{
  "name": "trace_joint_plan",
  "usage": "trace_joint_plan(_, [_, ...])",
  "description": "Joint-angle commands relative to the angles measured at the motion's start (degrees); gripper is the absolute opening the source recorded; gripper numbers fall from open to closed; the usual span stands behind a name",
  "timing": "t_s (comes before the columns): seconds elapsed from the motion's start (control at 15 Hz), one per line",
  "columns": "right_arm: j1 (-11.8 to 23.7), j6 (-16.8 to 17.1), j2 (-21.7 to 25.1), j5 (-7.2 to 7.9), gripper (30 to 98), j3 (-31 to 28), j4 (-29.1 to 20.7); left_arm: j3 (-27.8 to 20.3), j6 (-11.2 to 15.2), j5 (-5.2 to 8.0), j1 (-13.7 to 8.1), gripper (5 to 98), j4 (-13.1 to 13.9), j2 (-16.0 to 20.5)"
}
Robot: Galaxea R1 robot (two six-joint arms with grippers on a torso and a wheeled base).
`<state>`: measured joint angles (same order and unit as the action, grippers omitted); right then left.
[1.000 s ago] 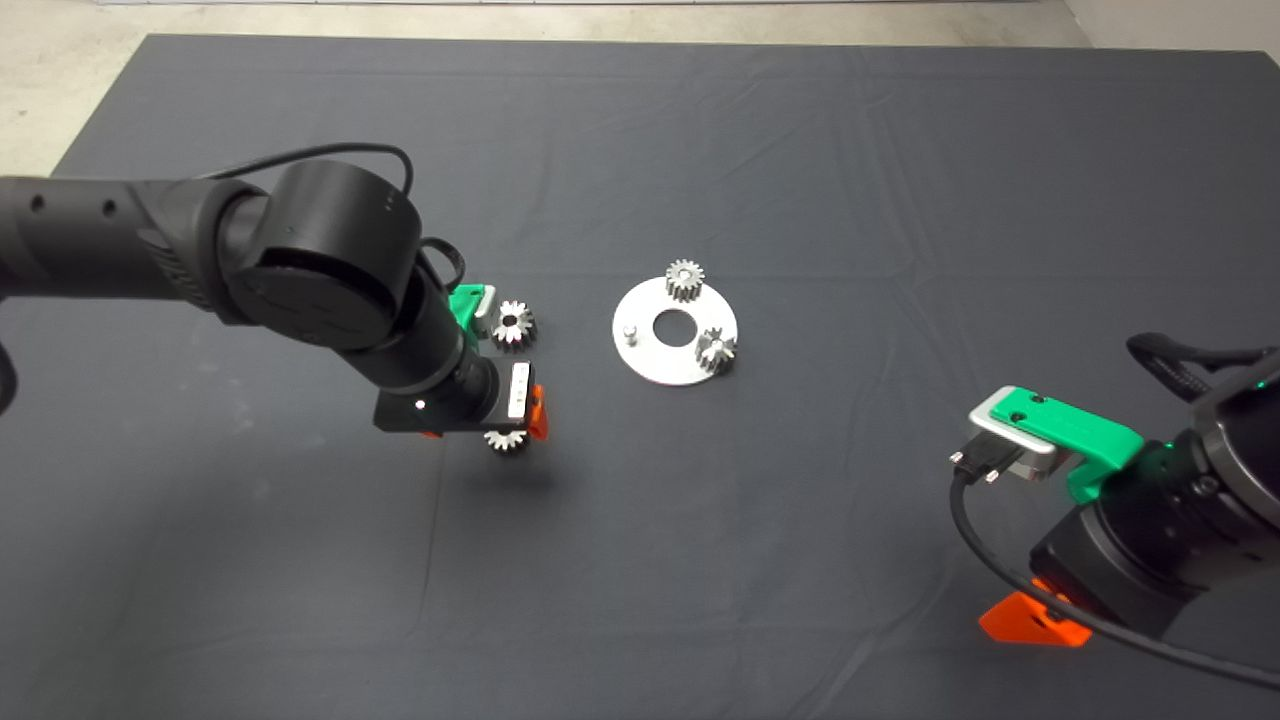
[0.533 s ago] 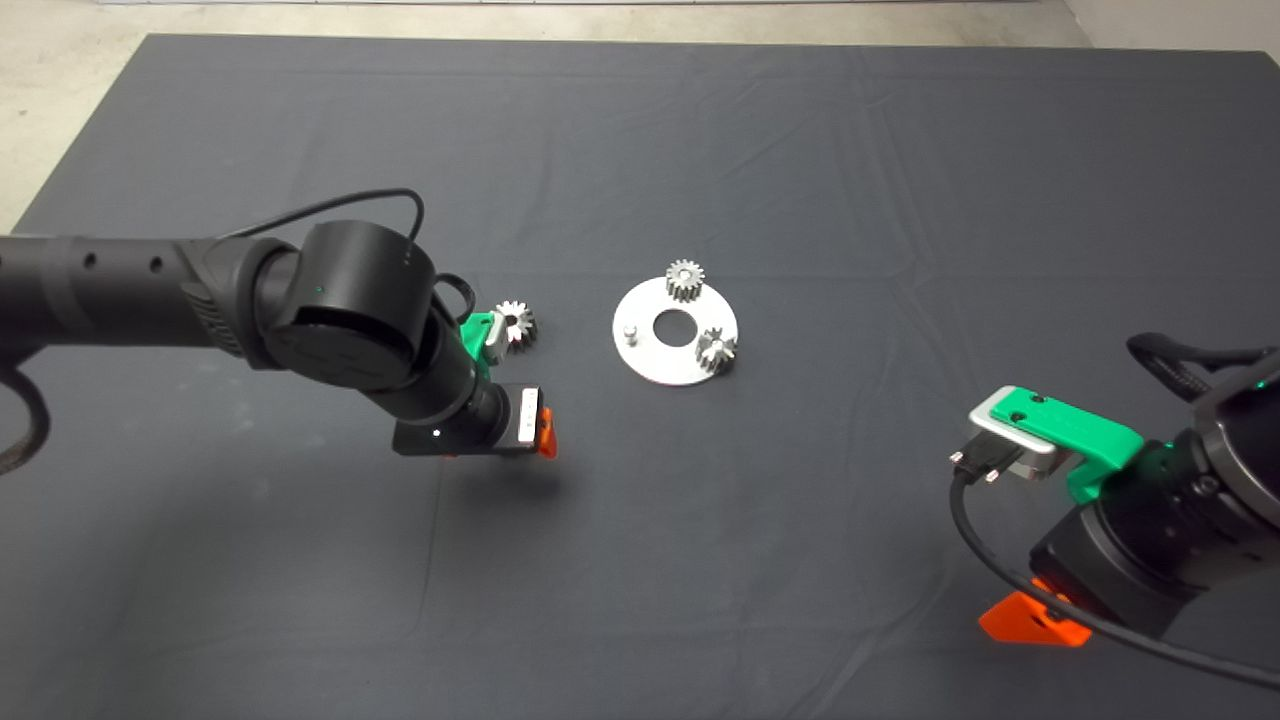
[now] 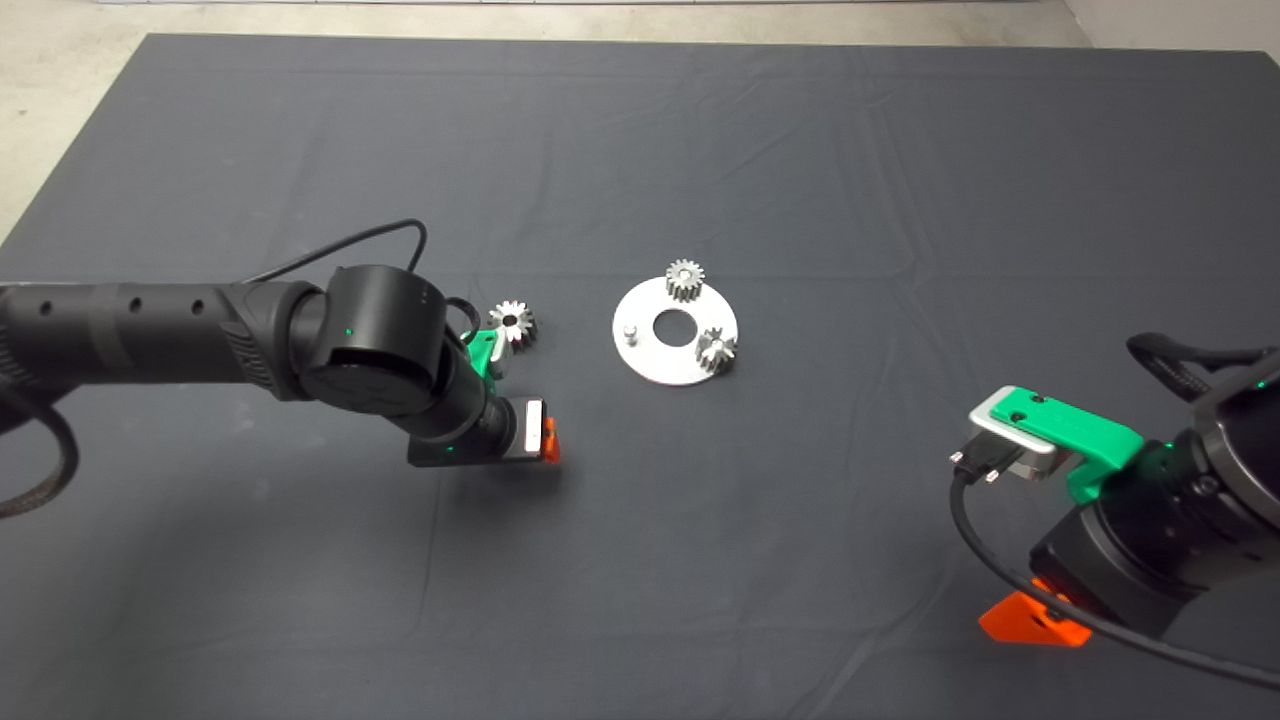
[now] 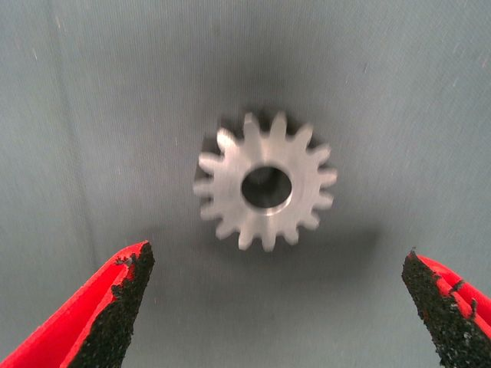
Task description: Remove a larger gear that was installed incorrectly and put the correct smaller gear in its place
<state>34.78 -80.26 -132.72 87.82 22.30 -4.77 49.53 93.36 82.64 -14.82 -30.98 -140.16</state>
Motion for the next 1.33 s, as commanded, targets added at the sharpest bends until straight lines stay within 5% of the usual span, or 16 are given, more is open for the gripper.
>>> trace_joint_plan(0.0, [0.82, -0.33, 0.13, 4.99, 97.6, -0.16, -2.00, -0.06, -0.37, 0.15, -0.74, 83.1, -2.75, -0.34])
trace_joint_plan(0.53, [0.82, -0.33, 0.04, 4.98, 97.6, -0.16, -2.00, 1.95, -2.56, 0.15, -0.74, 83.1, -5.59, -0.61])
trace_joint_plan(1.27, [0.82, -0.33, 0.13, 4.90, 97.6, -0.16, -2.00, 2.01, -2.30, 0.15, 0.23, 80.1, -5.76, -0.96])
